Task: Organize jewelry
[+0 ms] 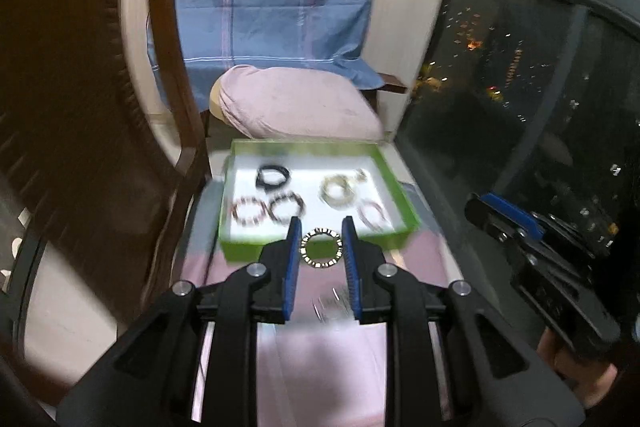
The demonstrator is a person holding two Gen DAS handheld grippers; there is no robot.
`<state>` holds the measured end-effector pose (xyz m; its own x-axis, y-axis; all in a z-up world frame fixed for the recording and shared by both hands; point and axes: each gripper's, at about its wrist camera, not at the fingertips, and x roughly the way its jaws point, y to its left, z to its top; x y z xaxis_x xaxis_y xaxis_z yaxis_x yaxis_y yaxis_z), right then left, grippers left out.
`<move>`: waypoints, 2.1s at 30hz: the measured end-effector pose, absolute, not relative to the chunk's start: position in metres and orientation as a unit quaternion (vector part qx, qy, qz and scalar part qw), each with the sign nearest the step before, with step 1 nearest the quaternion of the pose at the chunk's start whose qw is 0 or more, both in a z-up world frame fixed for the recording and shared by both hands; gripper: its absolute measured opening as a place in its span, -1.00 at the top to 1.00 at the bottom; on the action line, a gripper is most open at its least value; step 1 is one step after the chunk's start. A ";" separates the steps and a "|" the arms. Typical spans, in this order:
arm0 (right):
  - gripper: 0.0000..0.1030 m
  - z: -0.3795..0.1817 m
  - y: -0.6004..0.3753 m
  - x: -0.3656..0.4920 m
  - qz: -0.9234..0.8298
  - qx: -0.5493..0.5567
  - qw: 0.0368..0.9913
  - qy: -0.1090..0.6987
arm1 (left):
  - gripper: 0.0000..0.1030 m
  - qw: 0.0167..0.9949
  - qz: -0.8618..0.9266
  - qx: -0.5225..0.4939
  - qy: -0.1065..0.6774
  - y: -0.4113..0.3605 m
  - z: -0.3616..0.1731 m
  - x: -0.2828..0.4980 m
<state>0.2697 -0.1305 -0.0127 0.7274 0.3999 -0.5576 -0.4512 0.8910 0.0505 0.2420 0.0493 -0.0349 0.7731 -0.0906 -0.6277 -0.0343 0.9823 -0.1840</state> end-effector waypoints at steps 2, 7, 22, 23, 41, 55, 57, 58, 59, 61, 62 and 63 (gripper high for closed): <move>0.63 -0.030 -0.116 0.312 0.226 -0.051 0.922 0.309 | 0.60 0.928 -0.002 -0.089 0.361 0.055 -0.055 0.291; 0.63 -0.086 -0.095 0.383 0.217 -0.047 0.903 0.367 | 0.60 0.898 0.025 -0.088 0.430 0.067 -0.118 0.363; -0.72 -0.005 -0.167 0.278 0.193 0.001 0.947 0.255 | -0.93 0.953 0.027 -0.070 0.293 0.070 -0.018 0.235; -0.72 0.001 -0.173 0.264 0.192 0.001 0.950 0.245 | -0.93 0.957 0.020 -0.067 0.281 0.067 -0.009 0.207; -0.72 -0.040 -0.186 0.087 0.192 -0.038 0.934 0.299 | -0.93 0.941 0.032 -0.078 0.327 0.014 -0.054 0.046; -0.72 -0.030 -0.195 0.073 0.184 -0.038 0.940 0.286 | -0.93 0.941 0.014 -0.079 0.328 0.006 -0.052 0.035; -0.72 -0.030 -0.194 0.073 0.183 -0.039 0.940 0.285 | -0.93 0.941 0.013 -0.078 0.329 0.006 -0.053 0.037; -0.72 -0.030 -0.194 0.073 0.183 -0.038 0.940 0.285 | -0.93 0.941 0.013 -0.078 0.330 0.006 -0.054 0.038; -0.72 -0.030 -0.194 0.073 0.183 -0.038 0.940 0.285 | -0.93 0.941 0.012 -0.078 0.330 0.006 -0.054 0.038; -0.72 -0.032 -0.193 0.075 0.184 -0.038 0.939 0.288 | -0.93 0.940 0.012 -0.078 0.332 0.006 -0.055 0.040; -0.72 -0.033 -0.193 0.076 0.184 -0.038 0.939 0.289 | -0.92 0.940 0.012 -0.079 0.332 0.006 -0.056 0.040; -0.72 -0.034 -0.192 0.077 0.185 -0.038 0.938 0.290 | -0.93 0.940 0.012 -0.079 0.333 0.006 -0.056 0.041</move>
